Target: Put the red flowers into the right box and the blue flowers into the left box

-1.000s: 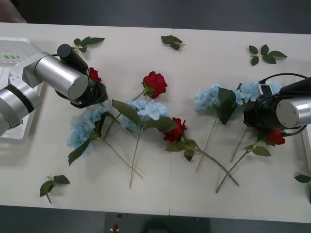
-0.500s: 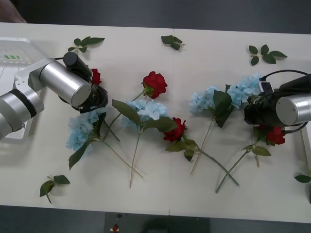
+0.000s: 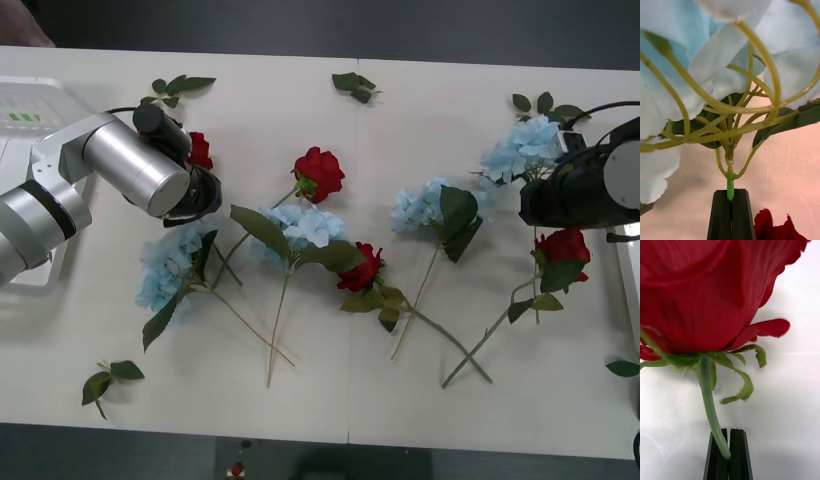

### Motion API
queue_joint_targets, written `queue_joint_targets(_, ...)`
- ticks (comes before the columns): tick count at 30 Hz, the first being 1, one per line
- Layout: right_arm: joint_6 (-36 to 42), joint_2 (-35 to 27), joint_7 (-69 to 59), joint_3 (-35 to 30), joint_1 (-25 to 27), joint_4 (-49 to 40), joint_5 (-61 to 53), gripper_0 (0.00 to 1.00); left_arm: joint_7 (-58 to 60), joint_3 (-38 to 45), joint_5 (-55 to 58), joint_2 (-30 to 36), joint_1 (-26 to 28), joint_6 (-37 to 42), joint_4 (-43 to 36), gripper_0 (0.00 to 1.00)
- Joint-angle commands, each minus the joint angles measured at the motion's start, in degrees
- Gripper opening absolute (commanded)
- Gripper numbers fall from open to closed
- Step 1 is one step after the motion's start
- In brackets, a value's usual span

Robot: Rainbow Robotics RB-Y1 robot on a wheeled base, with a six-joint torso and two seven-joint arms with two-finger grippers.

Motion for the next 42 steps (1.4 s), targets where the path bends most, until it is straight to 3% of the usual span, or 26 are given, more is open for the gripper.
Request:
queue_joint_targets(1, 1.81, 0.09, -3.54, -3.02, -1.0, -3.65, -0.84, 0.0, -1.19, 4.67, -1.4, 1.06, -2.85, -0.62, -4.25, 0.0)
queue_joint_targets(7, 2.34, 0.09, -3.45, -4.52, -1.09, -4.09, -1.01, 0.01, -2.15, 8.72, -2.37, 2.02, -2.85, -0.71, -9.79, 0.0)
queue_joint_targets(8, 2.34, 0.09, -3.62, -4.6, -1.0, -4.0, -1.01, 0.15, -2.24, 9.33, -2.37, 2.11, -2.76, -0.88, -10.93, 0.0)
queue_joint_targets(9, 2.34, 0.09, -3.62, -4.78, -1.0, -4.09, -1.01, 0.49, -2.42, 9.95, -2.46, 2.29, -2.76, -1.15, -11.89, 0.0)
queue_joint_targets(10, 2.34, 0.09, -3.62, -4.96, -1.0, -4.09, -1.01, 0.76, -2.59, 10.56, -2.54, 2.37, -2.76, -1.59, -12.77, 0.0)
queue_joint_targets(11, 2.34, 0.09, -3.62, -5.04, -1.0, -4.09, -1.01, 0.95, -2.77, 11.27, -2.54, 2.55, -2.85, -2.55, -14.18, 0.0)
queue_joint_targets(12, 2.34, 0.09, -3.27, -5.31, -1.0, -4.09, -1.01, 1.0, -2.94, 11.97, -2.54, 2.64, -2.85, -3.52, -15.23, 0.0)
queue_joint_targets(30, 4.89, -0.26, 2.97, -9.35, -0.91, -8.66, -3.47, 1.0, -3.03, 18.56, 6.6, 2.9, -5.4, -6.51, -29.03, 0.0)
queue_joint_targets(42, 14.38, -0.26, 16.15, -20.34, -0.91, -9.54, -25.1, 1.0, -1.19, 18.56, 7.47, 2.02, -6.81, -6.51, -36.59, 0.0)
